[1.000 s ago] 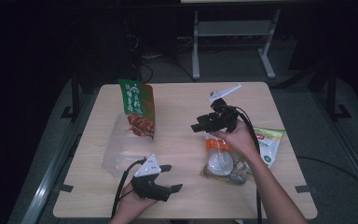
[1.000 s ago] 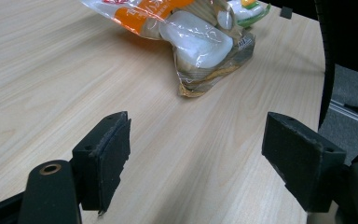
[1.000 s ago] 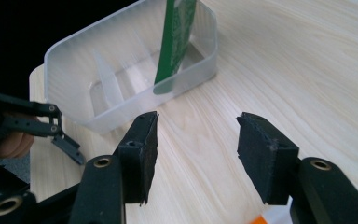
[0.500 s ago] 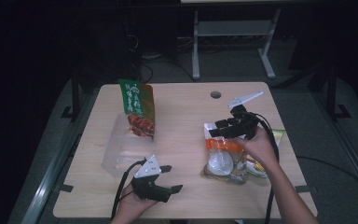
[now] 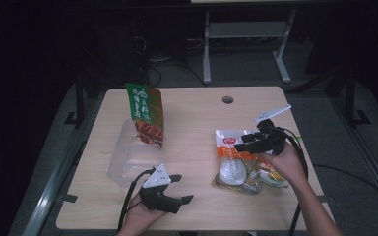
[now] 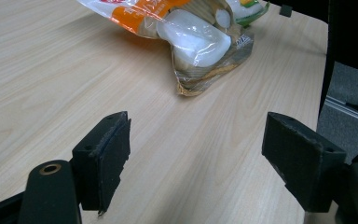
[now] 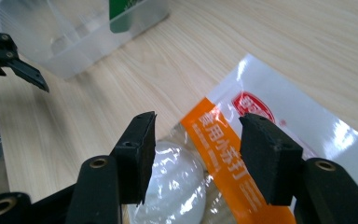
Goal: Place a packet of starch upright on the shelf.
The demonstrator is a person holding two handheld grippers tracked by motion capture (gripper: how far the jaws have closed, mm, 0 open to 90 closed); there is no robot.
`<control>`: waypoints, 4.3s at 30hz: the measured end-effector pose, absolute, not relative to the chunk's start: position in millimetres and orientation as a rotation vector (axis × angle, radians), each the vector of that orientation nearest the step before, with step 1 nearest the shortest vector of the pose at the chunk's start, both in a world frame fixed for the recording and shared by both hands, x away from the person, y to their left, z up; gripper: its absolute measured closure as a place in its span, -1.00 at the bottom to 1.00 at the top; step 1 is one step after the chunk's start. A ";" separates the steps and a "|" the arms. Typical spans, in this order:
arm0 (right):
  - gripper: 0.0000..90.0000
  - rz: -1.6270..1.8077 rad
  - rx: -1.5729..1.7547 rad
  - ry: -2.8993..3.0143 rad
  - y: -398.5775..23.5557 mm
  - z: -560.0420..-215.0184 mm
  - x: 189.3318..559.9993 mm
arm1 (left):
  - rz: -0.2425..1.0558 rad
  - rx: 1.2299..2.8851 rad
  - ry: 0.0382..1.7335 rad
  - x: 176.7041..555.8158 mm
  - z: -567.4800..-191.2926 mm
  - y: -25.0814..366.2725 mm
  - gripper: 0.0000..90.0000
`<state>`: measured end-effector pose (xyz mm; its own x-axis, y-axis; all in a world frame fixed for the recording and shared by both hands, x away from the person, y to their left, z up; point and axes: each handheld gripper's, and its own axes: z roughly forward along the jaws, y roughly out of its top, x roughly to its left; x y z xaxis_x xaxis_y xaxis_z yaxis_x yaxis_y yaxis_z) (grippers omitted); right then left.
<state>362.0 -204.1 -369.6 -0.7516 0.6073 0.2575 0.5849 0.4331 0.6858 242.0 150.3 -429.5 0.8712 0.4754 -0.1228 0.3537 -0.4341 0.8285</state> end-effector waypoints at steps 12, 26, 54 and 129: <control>-0.01 1.197 1.151 2.617 -226.3 -382.1 352.7 | 0.158 2.060 0.603 240.8 -430.2 148.5 -0.49; 0.00 1.152 1.224 2.588 -247.8 -392.2 345.2 | 0.158 2.059 0.602 240.6 -429.9 148.2 -0.49; 0.23 1.141 1.323 2.565 -260.3 -413.7 356.4 | 0.152 2.069 0.599 240.4 -431.0 146.1 -0.49; 0.99 1.550 0.850 2.609 -197.8 -390.7 314.3 | 0.099 2.061 0.723 291.9 -446.0 88.8 -0.29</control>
<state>314.3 -197.8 -390.7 -0.8544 0.4417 0.2737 0.4517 0.3710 0.8114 291.9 88.8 -446.0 0.8243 0.5285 -0.2027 0.4546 -0.4046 0.7935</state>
